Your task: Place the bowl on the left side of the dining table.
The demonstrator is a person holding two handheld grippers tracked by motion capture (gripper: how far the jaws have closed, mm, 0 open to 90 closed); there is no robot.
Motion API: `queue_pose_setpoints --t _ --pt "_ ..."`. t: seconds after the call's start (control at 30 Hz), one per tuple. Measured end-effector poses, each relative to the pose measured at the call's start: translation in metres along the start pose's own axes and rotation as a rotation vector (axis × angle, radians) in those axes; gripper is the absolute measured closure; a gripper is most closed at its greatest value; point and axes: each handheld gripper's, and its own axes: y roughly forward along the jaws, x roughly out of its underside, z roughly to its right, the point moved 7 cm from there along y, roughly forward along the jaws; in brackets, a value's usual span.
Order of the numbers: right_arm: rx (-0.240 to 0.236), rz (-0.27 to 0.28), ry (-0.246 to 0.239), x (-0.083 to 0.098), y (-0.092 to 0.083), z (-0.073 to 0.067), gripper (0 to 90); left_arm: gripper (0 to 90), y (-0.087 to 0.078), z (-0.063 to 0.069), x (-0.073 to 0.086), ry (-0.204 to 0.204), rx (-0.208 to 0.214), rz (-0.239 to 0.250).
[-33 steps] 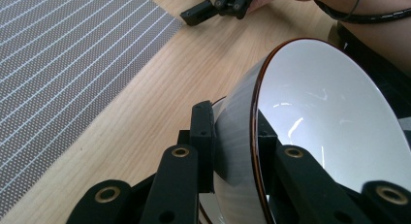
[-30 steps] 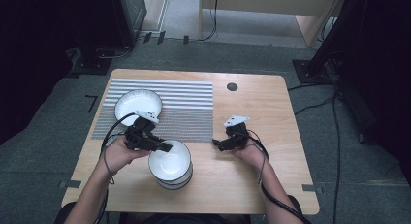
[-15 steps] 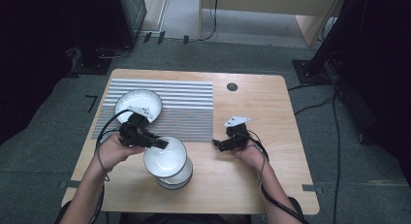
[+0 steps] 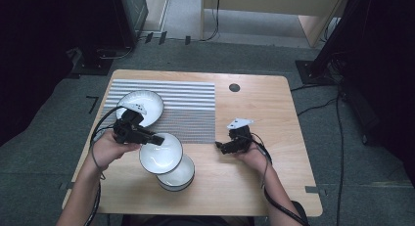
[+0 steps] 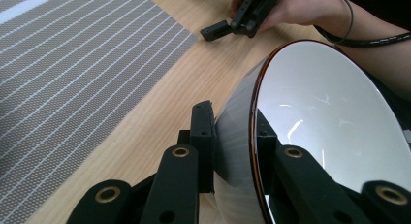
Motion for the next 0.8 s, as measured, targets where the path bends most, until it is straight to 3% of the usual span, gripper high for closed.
queue_pose_setpoints --t 0.4,0.8 --pt "0.0 0.0 0.0 0.0 0.0 0.0 5.9 78.2 -0.016 -0.009 0.003 -0.024 -0.04 0.031" --pt "0.0 0.0 0.0 0.0 0.0 0.0 5.9 77.8 -0.018 -0.019 0.008 -0.055 -0.047 0.025"
